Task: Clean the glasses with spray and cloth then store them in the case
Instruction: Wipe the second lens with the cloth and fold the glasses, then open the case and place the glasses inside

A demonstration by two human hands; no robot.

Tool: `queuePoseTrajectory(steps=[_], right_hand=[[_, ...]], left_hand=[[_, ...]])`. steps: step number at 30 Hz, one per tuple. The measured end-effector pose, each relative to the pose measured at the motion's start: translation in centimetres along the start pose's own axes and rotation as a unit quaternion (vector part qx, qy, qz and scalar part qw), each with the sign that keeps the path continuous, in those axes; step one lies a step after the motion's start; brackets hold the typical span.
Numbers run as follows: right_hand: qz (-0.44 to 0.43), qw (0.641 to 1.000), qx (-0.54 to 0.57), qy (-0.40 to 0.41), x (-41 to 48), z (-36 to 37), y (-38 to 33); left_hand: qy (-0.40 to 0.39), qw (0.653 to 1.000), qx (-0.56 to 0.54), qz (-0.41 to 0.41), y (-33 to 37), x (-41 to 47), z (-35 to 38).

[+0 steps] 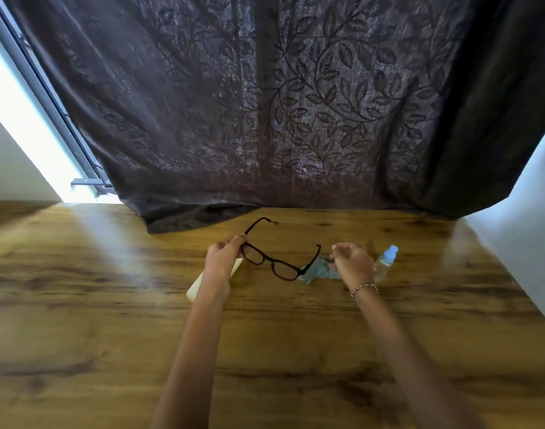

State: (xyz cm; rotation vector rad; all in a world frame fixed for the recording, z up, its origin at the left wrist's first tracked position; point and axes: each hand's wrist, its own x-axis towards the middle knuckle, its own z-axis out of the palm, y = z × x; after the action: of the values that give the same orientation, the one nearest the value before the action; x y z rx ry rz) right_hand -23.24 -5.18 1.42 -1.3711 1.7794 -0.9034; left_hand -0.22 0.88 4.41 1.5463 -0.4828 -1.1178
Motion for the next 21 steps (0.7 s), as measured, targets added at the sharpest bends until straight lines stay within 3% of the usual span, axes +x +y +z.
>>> queuePoseTrajectory(steps=[3,5,12,21], right_hand=[[0.073,0.982,0.161,-0.066,-1.1,0.3,-1.1],[0.082,0.972,0.195,-0.102,-1.4,0.4,-1.7],[0.023,0.988,0.129,-0.08,-0.9,0.6,-2.8],[-0.011,0.993,0.099,-0.063,-1.0,0.4,-2.8]], left_hand=[[0.003,1.0,0.004,-0.004,-0.2,-0.1,0.5],[0.002,1.0,0.012,-0.006,-0.4,-0.2,1.0],[-0.04,0.998,0.056,0.006,-0.7,-0.8,0.9],[0.016,0.994,0.088,0.063,-0.9,-0.9,1.3]])
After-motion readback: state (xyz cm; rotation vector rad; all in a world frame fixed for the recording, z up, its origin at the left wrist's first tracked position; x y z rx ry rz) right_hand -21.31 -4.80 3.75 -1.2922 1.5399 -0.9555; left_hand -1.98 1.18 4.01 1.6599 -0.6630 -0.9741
